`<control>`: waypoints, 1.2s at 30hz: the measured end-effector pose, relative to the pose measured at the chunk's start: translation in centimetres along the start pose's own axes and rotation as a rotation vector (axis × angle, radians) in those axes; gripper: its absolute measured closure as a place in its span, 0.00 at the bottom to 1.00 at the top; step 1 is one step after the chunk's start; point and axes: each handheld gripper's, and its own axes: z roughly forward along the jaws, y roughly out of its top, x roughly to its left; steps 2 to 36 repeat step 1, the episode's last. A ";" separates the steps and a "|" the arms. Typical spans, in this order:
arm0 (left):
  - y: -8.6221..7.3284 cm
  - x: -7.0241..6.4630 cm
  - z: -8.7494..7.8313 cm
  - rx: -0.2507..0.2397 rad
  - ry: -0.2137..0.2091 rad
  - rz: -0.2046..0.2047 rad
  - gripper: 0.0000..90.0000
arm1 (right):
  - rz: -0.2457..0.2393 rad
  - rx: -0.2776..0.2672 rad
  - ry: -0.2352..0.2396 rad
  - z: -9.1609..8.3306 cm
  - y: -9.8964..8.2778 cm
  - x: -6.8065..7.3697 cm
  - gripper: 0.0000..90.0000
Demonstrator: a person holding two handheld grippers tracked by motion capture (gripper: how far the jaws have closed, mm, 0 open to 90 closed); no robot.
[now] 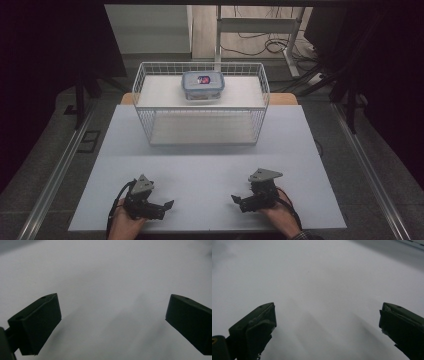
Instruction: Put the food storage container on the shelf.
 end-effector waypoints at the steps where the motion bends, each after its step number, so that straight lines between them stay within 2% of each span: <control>1: 0.0 0.0 0.0 0.000 0.000 0.000 0.00 | -0.011 0.003 -0.005 0.0 0.1 0.1 0.01; 36: 0.0 0.0 0.0 0.000 0.000 0.000 0.00 | -0.011 0.003 -0.005 0.0 0.1 0.1 0.01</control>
